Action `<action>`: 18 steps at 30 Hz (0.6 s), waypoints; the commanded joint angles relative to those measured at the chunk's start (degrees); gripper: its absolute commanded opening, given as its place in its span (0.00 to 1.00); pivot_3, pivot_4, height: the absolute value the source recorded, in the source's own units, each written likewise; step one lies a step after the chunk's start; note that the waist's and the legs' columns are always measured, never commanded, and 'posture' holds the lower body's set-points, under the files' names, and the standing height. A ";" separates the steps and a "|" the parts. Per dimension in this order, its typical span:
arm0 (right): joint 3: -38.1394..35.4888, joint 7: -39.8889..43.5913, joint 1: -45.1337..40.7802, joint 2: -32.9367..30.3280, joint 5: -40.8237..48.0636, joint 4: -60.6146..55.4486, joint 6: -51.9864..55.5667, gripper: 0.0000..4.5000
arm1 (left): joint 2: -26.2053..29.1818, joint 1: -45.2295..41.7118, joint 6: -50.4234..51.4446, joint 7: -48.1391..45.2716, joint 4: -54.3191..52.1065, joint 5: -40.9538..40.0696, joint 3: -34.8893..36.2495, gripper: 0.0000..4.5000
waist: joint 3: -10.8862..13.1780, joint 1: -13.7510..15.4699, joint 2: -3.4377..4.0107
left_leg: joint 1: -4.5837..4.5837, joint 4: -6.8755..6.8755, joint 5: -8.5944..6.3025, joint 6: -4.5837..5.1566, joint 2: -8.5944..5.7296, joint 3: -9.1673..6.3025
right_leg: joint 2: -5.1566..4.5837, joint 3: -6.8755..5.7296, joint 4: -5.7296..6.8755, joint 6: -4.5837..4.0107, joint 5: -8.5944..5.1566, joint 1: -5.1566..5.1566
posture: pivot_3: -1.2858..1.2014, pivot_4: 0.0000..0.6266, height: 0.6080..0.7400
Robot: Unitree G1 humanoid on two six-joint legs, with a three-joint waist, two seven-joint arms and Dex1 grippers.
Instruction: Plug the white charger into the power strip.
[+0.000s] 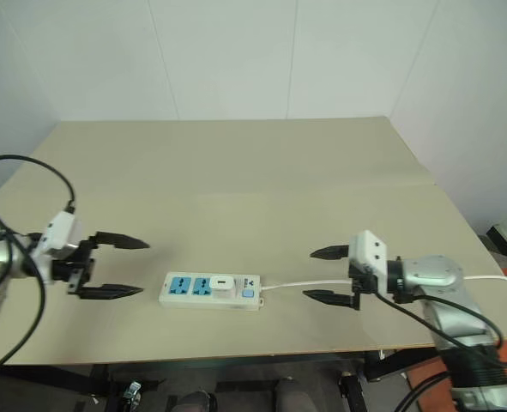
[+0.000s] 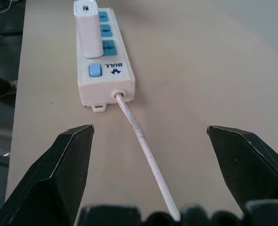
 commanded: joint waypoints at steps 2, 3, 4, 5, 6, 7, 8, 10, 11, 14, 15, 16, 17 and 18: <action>-3.81 0.60 1.73 -2.51 2.48 -2.31 0.63 1.00 | 3.34 3.16 -0.14 -1.57 -2.07 -1.59 5.48 1.00 | 0.03 0.03 0.04 | 0.00 0.00 0.00 0.00 0.00 0.02 | -0.02 0.00 0.00 0.00 0.00 0.00 | 0.52 0.24 1.00; -4.35 0.71 2.20 -3.01 2.71 -2.39 0.71 1.00 | 3.79 4.38 -0.33 -1.84 -2.37 -1.72 6.51 1.00 | 0.04 0.04 0.05 | 0.00 0.00 0.00 0.00 -0.01 0.02 | -0.03 0.00 -0.01 -0.01 -0.01 0.00 | 0.52 0.24 1.00; -4.86 0.94 2.66 -3.50 3.05 -2.57 0.87 1.00 | 4.14 5.51 -0.07 -1.98 -2.86 -2.04 7.45 1.00 | 0.05 0.04 0.05 | -0.01 0.00 0.00 0.00 -0.01 0.03 | -0.03 0.00 -0.01 -0.02 -0.01 -0.01 | 0.52 0.24 1.00; -5.26 1.11 3.06 -3.87 3.32 -2.70 0.90 1.00 | 4.44 6.47 0.35 -2.00 -3.36 -2.34 8.19 1.00 | 0.06 0.04 0.05 | -0.04 0.00 0.00 0.00 0.00 0.04 | -0.03 0.00 -0.01 -0.02 -0.02 -0.04 | 0.52 0.24 1.00; -5.63 1.05 3.43 -4.15 3.44 -2.84 0.93 1.00 | 4.67 7.42 0.83 -2.04 -3.92 -2.71 8.93 1.00 | 0.07 0.04 0.05 | -0.06 0.00 0.00 0.00 0.00 0.04 | -0.03 0.00 -0.01 -0.02 -0.02 -0.06 | 0.52 0.24 1.00; -5.85 0.97 3.66 -4.29 3.51 -2.96 1.02 1.00 | 4.82 8.09 1.39 -1.96 -4.40 -2.96 9.41 1.00 | 0.07 0.04 0.04 | -0.08 0.00 0.00 0.00 0.01 0.04 | -0.03 0.00 -0.01 -0.02 -0.01 -0.07 | 0.52 0.24 1.00; -6.16 0.97 4.00 -4.50 3.58 -3.10 1.05 1.00 | 4.81 8.83 1.77 -1.86 -5.02 -3.20 9.93 1.00 | 0.08 0.04 0.05 | -0.08 0.00 0.00 0.00 0.01 0.04 | -0.03 0.00 -0.01 -0.02 -0.01 -0.07 | 0.52 0.24 1.00; -6.55 0.86 4.55 -4.88 3.82 -3.26 1.08 1.00 | 4.58 9.73 2.18 -1.55 -5.94 -3.33 10.47 1.00 | 0.08 0.04 0.05 | -0.07 0.00 0.00 0.00 0.01 0.04 | -0.03 -0.01 -0.01 -0.02 -0.01 -0.07 | 0.52 0.24 1.00; -6.65 0.74 4.75 -5.04 3.91 -3.32 1.09 1.00 | 4.44 10.01 2.23 -1.40 -6.26 -3.31 10.55 1.00 | 0.08 0.04 0.06 | -0.07 0.00 0.00 0.00 0.01 0.05 | -0.03 -0.01 -0.01 -0.02 -0.01 -0.07 | 0.52 0.24 1.00; -6.97 0.41 5.38 -5.38 3.89 -3.48 0.96 1.00 | 4.30 10.33 2.60 -1.09 -6.93 -3.39 10.28 1.00 | 0.08 0.04 0.05 | -0.06 0.00 0.00 0.00 0.01 0.06 | -0.03 0.00 -0.01 -0.02 -0.01 -0.07 | 0.52 0.24 1.00; -7.09 0.35 5.66 -5.52 3.97 -3.60 1.06 1.00 | 4.25 10.28 2.75 -1.00 -7.08 -3.50 10.18 1.00 | 0.08 0.04 0.06 | -0.07 0.00 0.00 0.00 0.01 0.06 | -0.03 0.00 -0.01 -0.02 -0.01 -0.07 | 0.52 0.24 1.00; -7.20 0.34 5.98 -5.65 4.06 -3.75 1.11 1.00 | 4.19 10.17 2.88 -0.85 -7.21 -3.56 10.04 1.00 | 0.08 0.05 0.06 | -0.07 0.00 0.00 0.00 0.01 0.06 | -0.03 0.00 -0.01 -0.02 -0.01 -0.07 | 0.52 0.24 1.00; -7.27 0.29 6.24 -5.77 4.14 -3.88 1.12 1.00 | 4.17 10.08 3.00 -0.78 -7.32 -3.62 9.93 1.00 | 0.08 0.05 0.05 | -0.07 0.00 0.00 0.00 0.01 0.06 | -0.03 0.00 -0.01 -0.02 -0.01 -0.07 | 0.52 0.24 1.00; -7.31 0.25 6.43 -5.88 4.21 -3.97 1.12 1.00 | 4.17 9.94 3.06 -0.83 -7.38 -3.69 9.79 1.00 | 0.08 0.05 0.05 | -0.08 0.00 0.00 0.00 0.01 0.06 | -0.03 0.00 -0.01 -0.02 -0.01 -0.07 | 0.52 0.24 1.00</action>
